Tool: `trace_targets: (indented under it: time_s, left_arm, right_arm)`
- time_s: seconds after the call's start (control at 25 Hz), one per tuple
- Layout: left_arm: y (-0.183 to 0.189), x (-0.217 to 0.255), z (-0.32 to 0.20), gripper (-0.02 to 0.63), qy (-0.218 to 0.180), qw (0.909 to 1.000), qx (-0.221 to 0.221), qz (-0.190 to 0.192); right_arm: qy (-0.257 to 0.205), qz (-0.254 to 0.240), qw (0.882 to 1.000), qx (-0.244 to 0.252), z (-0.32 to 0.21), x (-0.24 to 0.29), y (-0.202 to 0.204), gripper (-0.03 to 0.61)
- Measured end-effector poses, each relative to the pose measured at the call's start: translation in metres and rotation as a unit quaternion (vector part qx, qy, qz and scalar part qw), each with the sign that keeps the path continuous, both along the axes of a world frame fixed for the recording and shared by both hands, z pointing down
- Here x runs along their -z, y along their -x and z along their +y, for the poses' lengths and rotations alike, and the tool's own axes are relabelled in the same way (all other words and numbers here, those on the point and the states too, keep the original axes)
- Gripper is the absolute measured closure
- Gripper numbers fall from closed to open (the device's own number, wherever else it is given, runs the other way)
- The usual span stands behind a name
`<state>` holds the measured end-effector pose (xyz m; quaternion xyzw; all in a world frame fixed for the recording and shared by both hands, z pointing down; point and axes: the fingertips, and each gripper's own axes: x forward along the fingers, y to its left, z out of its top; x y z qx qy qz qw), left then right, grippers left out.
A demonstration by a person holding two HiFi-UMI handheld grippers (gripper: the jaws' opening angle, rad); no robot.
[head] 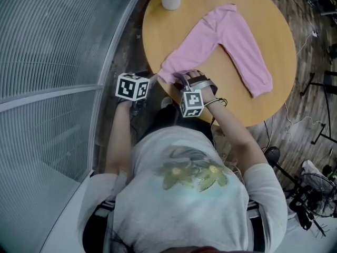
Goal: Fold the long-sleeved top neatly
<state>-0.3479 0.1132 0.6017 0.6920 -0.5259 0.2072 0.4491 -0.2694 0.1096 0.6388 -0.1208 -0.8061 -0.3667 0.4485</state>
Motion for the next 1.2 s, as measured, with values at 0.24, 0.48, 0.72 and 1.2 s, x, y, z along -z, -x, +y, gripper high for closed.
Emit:
trace_targets:
  time_s: [0.24,0.48,0.72,1.2]
  left_arm:
    - [-0.001,0.001,-0.004,0.499,-0.001,1.0000,-0.007,0.001]
    - [-0.001,0.004,-0.007,0.497,-0.002,0.9999,-0.016,-0.001]
    - [0.016,0.017,-0.009,0.497,-0.011,0.9995,-0.020,-0.020]
    - [-0.037,0.074,-0.047,0.357,-0.171,0.9436,-0.262,-0.108]
  right_arm:
    - [-0.016,0.069,0.997,0.032,0.004,-0.022,-0.001,0.376]
    - [0.074,0.028,0.995,-0.053,0.010,-0.005,0.004,0.502]
    - [0.231,-0.114,0.945,-0.199,-0.012,0.071,0.015,0.502]
    - [0.379,-0.265,0.834,-0.300,-0.048,0.181,-0.022,0.502]
